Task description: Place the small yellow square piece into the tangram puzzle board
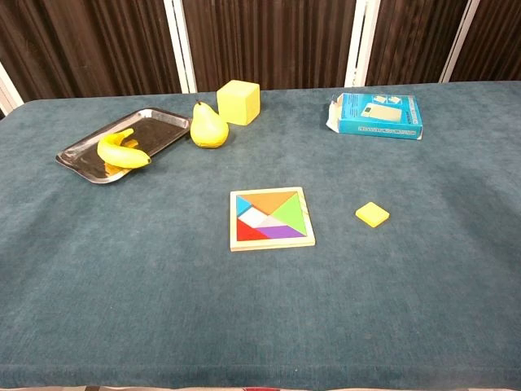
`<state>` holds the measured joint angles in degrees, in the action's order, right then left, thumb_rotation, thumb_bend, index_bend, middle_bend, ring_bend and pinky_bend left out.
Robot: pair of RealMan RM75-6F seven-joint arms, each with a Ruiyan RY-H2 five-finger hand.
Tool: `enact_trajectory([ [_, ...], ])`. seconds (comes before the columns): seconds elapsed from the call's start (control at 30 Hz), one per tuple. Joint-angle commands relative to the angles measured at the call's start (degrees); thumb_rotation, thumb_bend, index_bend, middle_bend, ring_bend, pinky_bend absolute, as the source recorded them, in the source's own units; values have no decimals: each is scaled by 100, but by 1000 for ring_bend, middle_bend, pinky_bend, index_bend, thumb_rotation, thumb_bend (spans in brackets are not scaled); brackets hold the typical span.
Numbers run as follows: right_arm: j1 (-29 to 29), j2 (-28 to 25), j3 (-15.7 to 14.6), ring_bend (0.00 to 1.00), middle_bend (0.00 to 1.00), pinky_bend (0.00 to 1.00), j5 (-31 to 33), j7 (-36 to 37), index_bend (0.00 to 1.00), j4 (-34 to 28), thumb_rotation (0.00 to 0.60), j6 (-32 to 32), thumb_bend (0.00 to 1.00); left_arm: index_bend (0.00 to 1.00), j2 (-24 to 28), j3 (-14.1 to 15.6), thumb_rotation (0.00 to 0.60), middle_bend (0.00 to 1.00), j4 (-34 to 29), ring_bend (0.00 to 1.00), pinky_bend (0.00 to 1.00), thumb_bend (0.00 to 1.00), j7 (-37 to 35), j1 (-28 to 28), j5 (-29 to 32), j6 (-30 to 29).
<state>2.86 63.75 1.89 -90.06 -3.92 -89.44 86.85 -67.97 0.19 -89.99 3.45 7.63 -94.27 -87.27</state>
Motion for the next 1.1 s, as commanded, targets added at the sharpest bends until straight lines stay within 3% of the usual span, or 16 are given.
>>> enact_trajectory([
  [0.03, 20, 7, -20, 0, 0, 0, -18, -30, 0, 18, 600, -43, 121, 0, -7, 7, 600, 0, 15, 0, 0, 493, -44, 16, -10, 24],
  [0.17, 92, 60, -67, 0, 0, 0, -168, 72, 0, 168, 600, -98, 121, 0, -34, -16, 600, 0, -12, 0, 0, 491, -78, 61, -10, 68],
  [0.33, 758, -210, 5, 0, 0, 0, -436, 299, 51, -127, 600, -904, 127, 0, -67, -102, 600, 0, 26, 0, 0, 491, -190, 116, 70, 96],
  [0.6, 2103, 56, 631, 0, 0, 0, 125, -1715, 240, -534, 600, -2608, 166, 0, -177, -94, 600, 0, 88, 0, 0, 493, -13, 176, 73, 193],
  [0.77, 2667, 458, 757, 0, 0, 0, 501, -2634, 301, -401, 600, -3281, 225, 0, -148, -82, 600, 0, 71, 0, 0, 490, -41, 195, 126, 267],
  [0.9, 2844, 636, 777, 0, 0, 0, 662, -2856, 347, -273, 600, -3474, 270, 0, -135, -76, 600, 0, 60, 0, 0, 489, -46, 199, 134, 282],
  [1.1, 3306, 1262, 785, 0, 0, 0, 935, -2887, 416, 447, 600, -3889, 313, 0, -124, -109, 600, 0, 59, 0, 0, 489, -37, 235, 260, 386],
])
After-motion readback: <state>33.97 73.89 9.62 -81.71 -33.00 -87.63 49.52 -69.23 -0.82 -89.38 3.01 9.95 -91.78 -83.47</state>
